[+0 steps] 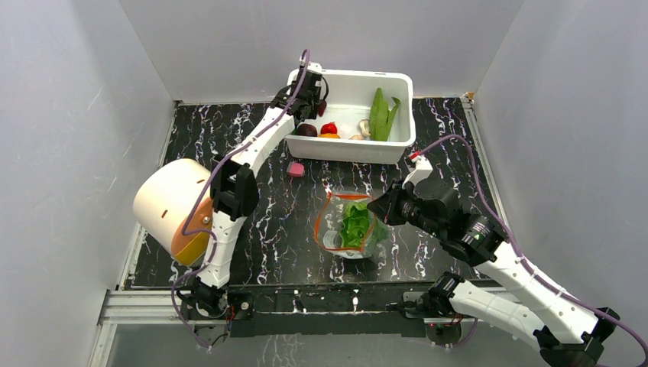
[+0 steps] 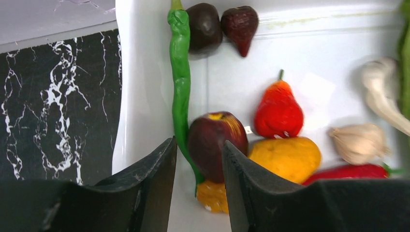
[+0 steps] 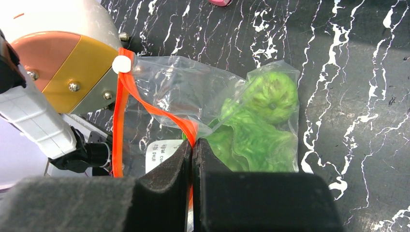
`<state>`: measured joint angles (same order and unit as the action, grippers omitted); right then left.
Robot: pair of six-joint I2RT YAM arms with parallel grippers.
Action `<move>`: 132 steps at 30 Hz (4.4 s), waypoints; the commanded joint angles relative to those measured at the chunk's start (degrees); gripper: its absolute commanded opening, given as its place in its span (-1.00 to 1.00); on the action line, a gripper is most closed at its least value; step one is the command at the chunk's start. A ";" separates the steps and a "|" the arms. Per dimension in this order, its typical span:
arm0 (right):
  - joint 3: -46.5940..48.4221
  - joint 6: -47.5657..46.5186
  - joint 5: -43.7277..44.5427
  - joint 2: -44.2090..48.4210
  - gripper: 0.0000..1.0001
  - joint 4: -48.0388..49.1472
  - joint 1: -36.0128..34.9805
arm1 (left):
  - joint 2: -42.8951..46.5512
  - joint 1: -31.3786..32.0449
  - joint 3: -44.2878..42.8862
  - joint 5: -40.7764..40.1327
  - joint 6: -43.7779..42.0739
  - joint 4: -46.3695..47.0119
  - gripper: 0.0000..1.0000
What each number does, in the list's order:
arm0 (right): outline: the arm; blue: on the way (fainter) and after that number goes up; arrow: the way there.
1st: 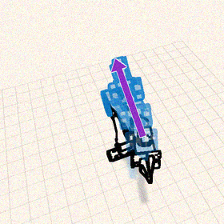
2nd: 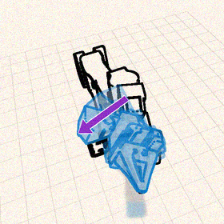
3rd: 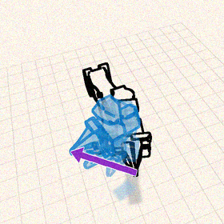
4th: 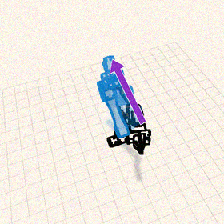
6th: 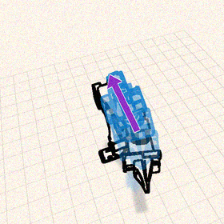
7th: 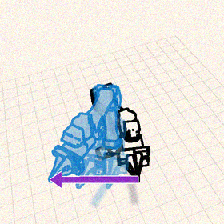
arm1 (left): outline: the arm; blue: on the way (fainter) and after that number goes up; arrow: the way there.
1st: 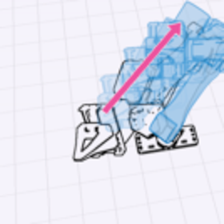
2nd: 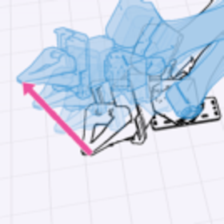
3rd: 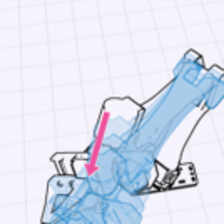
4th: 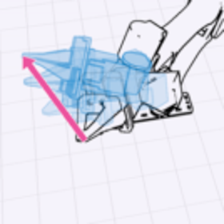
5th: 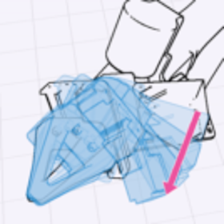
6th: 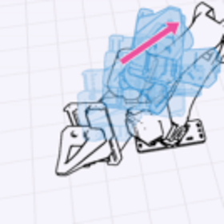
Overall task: Place the food in the zip-top bag and seal the zipper
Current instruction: Move the bin to the center of the board, then pick up the fake vegetable from the bin.
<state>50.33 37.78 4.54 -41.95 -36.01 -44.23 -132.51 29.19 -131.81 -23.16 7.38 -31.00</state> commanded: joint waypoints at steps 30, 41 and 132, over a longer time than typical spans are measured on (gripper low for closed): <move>3.89 1.30 1.69 0.21 -1.00 3.65 0.08 | 7.98 -4.48 6.15 -3.07 3.87 -1.88 0.33; 5.26 1.24 3.46 1.32 -1.00 1.75 0.11 | 5.16 -7.90 8.47 7.79 6.56 -0.44 0.09; 36.82 3.28 13.58 6.18 -1.00 -19.80 0.11 | -9.65 11.19 3.35 6.64 -12.41 22.19 0.20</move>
<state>85.32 40.66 18.28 -35.05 -59.83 -44.23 -142.78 41.01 -128.62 -15.03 -3.25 -13.87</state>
